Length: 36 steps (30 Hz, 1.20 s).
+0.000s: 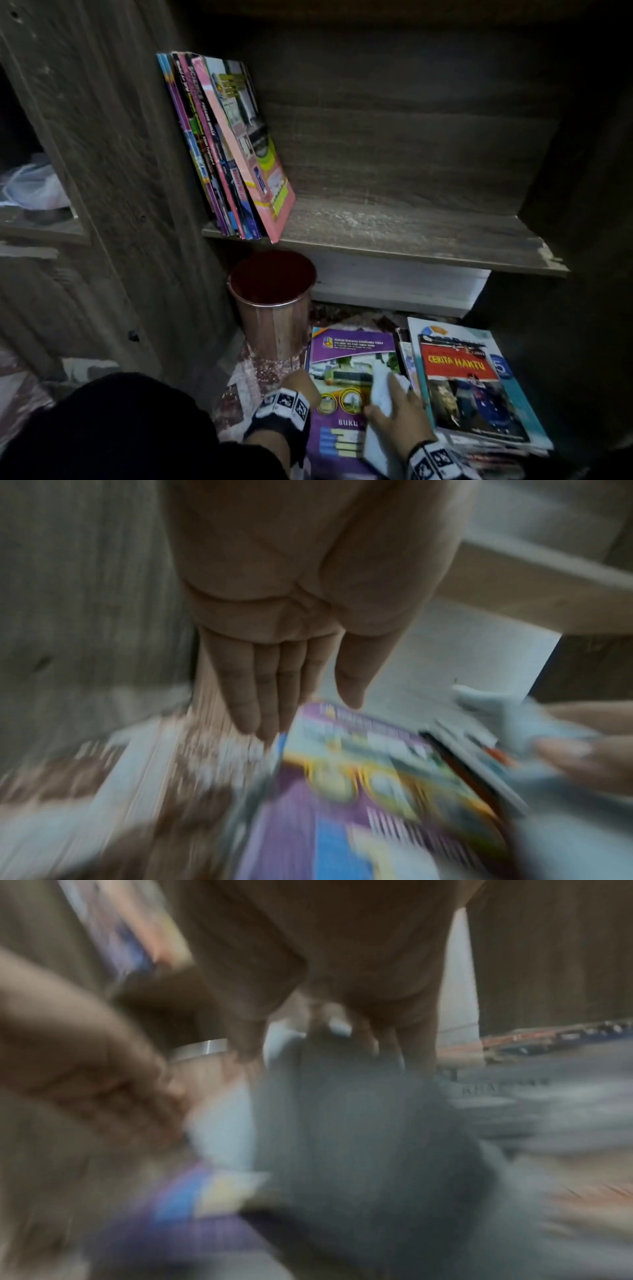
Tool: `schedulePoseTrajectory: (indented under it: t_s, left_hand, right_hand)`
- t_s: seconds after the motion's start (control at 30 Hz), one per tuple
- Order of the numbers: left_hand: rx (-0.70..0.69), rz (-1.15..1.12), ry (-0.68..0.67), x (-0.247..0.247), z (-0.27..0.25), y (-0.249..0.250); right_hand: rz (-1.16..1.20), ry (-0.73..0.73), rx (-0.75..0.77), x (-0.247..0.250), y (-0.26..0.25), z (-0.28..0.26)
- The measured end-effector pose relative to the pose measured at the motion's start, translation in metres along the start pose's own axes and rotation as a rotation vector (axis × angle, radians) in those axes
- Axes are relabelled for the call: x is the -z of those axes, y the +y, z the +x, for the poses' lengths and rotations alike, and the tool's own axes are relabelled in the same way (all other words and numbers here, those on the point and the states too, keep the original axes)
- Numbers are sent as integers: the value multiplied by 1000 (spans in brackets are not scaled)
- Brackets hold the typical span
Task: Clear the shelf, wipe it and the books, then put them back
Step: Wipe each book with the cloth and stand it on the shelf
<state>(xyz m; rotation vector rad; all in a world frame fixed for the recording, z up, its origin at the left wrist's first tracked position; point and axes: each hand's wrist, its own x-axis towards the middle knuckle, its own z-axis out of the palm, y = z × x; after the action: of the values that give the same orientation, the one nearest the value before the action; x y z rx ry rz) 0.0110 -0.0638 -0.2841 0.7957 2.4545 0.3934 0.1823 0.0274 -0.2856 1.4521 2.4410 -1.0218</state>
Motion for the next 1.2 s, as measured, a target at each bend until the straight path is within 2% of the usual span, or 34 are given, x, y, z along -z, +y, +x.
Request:
schedulePoseTrajectory:
  t_s: [0.07, 0.17, 0.27, 0.4, 0.47, 0.57, 0.63, 0.8, 0.87, 0.93, 1.0, 1.1, 1.17, 1.2]
  left_hand:
    - [20, 39, -78, -24, -4, -6]
    - [16, 73, -132, -51, -8, -13]
    - [1, -17, -143, -53, -5, -15]
    - [75, -261, -83, -44, -2, -9]
    - [14, -438, -99, -48, -2, -4]
    - [-50, -513, -113, -53, -14, 9]
    - [-128, -550, -77, -52, -24, 18]
    - [-301, -615, -20, -19, -47, 41]
    - [-393, -592, -11, 9, -59, 47]
    - [-502, -588, 25, 40, -72, 52]
    - [-606, -579, 124, 66, -80, 51]
    - [-686, -624, 182, 96, -97, 47]
    - [-746, -678, 161, 104, -110, 43]
    - [-764, -704, 138, 106, -116, 42]
  right_hand:
    - [-170, -128, 27, -20, 10, 1]
    - [-254, -302, 66, -38, 24, 2]
    - [-238, -291, 56, -39, 26, 2]
    - [-198, -255, 64, -36, 28, 9]
    - [-147, -253, 92, -35, 25, 8]
    - [-65, -214, 232, -38, 13, 3]
    - [14, -133, 288, -43, 6, 0]
    - [401, 305, 264, -30, -4, -4]
    - [559, 384, 237, -21, -9, -4]
    - [691, 407, 278, -11, -25, -9]
    - [675, 424, 427, -2, -51, -24]
    - [429, 542, 670, 12, -83, -47]
    - [382, 699, 648, 34, -83, -40]
    - [413, 763, 550, 51, -80, -33]
